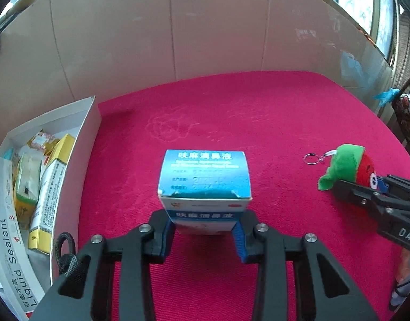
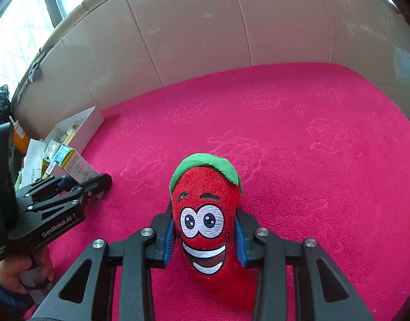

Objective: Organize objects
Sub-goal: 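Carry the nasal drops box and chili plush over the white tray with both tools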

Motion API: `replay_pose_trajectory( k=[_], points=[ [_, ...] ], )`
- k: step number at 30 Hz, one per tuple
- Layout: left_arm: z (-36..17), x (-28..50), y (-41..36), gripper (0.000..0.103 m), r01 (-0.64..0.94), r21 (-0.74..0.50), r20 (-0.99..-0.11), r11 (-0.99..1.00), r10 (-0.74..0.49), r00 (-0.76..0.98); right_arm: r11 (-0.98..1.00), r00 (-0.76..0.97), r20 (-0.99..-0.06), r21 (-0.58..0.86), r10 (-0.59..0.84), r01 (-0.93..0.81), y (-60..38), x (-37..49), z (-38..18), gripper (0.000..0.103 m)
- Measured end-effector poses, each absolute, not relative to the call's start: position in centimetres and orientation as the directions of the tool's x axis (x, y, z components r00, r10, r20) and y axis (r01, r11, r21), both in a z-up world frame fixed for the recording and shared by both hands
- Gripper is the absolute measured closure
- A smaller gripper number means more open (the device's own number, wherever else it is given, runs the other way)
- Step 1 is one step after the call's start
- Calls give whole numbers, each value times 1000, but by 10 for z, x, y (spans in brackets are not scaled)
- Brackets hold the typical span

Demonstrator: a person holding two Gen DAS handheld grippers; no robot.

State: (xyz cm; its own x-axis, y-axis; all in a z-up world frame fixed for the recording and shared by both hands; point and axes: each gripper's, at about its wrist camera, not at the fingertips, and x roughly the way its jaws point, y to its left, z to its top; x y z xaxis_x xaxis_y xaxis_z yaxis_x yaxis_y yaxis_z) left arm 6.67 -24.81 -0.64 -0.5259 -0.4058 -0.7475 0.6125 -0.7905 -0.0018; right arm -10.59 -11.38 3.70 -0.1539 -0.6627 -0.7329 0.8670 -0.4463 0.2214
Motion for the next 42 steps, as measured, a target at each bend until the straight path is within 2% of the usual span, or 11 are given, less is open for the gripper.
replay_pose_trajectory(
  k=[13,17,24,30,42],
  points=[
    [13,65,-216,67,626,128,-630,-769,-550,-548,-561,-296,-737,134,-607,817,-108,-105,40,65],
    [17,74,-216,67,645,97,-608,-758,-558,-565,-619,-339,-721,157,-604,770,-96,-112,42,66],
    [23,84,-209,67,645,73,-582,-761,-558,-592,-698,-463,-676,107,-573,708,-76,-97,55,66],
    [28,93,-190,67,610,36,-592,-792,-509,-625,-689,-466,-638,144,-613,710,-58,-75,75,66],
    [71,139,-169,67,597,3,-528,-802,-508,-680,-665,-485,-579,137,-655,734,-56,-38,112,66]
  ],
)
